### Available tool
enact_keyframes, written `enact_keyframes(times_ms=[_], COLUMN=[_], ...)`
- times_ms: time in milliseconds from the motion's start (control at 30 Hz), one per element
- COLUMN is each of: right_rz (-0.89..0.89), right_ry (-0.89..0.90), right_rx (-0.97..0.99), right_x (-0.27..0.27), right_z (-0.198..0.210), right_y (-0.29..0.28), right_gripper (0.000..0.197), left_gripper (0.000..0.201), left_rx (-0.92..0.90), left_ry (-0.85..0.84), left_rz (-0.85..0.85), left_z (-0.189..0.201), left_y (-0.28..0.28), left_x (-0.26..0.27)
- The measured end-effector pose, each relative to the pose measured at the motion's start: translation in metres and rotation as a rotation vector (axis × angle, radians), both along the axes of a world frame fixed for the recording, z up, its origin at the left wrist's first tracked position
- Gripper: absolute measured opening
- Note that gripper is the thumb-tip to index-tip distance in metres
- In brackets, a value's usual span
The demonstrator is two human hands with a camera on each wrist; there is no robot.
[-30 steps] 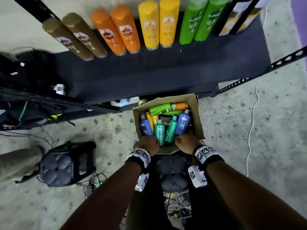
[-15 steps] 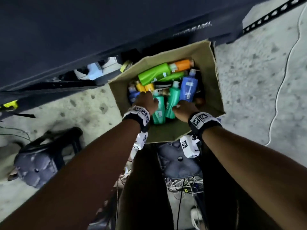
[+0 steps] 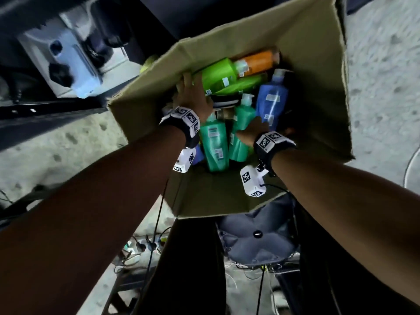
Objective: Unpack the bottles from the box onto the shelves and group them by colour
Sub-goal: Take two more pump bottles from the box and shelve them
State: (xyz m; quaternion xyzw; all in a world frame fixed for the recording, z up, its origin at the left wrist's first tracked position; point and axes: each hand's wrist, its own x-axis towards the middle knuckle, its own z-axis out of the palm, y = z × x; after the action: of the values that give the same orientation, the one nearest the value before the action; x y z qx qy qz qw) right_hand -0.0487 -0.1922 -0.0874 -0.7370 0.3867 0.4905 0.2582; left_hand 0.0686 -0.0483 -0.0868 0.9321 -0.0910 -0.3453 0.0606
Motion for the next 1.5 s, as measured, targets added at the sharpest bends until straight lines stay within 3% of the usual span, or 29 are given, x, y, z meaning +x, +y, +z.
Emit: enact_keyframes(times_ms=[100,300,467,667,867,967,1067,1200,1333,1433,1500], right_rz=[-0.096,-0.384,-0.389,-0.525,-0.478,-0.364,-0.274,-0.257,-0.368,-0.361,-0.362], right_ry=[0.045,-0.1,-0.046,-0.097,-0.152,-0.164,-0.181,-0.109,-0.187,-0.225,-0.218], right_rx=[0.077,0.016,0.016,-0.008,0.05,0.039,0.044,0.114,0.126,0.135,0.135], right_x=[-0.012,-0.025,-0.017,-0.019,-0.035,-0.04,-0.039,-0.024,-0.014,-0.009,-0.004], right_z=[-0.021,-0.046,-0.044,-0.057,-0.072,-0.072,-0.069,-0.068,-0.062,-0.054,-0.043], right_y=[0.01,0.013,0.004,0.016,0.023,0.014,0.001,-0.013,-0.023,-0.028,-0.032], right_gripper=[0.1,0.086,0.119,0.109,0.118,0.104,0.09,0.111,0.123,0.123,0.121], left_gripper=[0.082,0.094,0.097,0.077,0.093,0.098,0.094,0.086,0.079,0.106,0.109], left_rx=[-0.004,0.021,0.119,0.086,0.107,0.147,0.139,0.084,0.071,0.109,0.099], left_ry=[0.003,-0.073,-0.177,-0.109,-0.094,-0.105,-0.107,-0.089,-0.081,-0.003,0.053], left_rz=[0.004,-0.046,-0.051,0.016,-0.047,-0.173,-0.183,-0.184,-0.256,-0.264,-0.191], left_z=[-0.019,-0.045,-0.049,-0.053,-0.059,-0.063,-0.068,-0.07,-0.06,-0.046,-0.039], left_y=[0.007,0.017,0.009,0.0,-0.012,-0.014,-0.02,-0.027,-0.032,-0.03,-0.027], left_x=[-0.009,-0.025,-0.008,-0.009,-0.003,0.005,0.007,0.012,0.021,0.018,0.016])
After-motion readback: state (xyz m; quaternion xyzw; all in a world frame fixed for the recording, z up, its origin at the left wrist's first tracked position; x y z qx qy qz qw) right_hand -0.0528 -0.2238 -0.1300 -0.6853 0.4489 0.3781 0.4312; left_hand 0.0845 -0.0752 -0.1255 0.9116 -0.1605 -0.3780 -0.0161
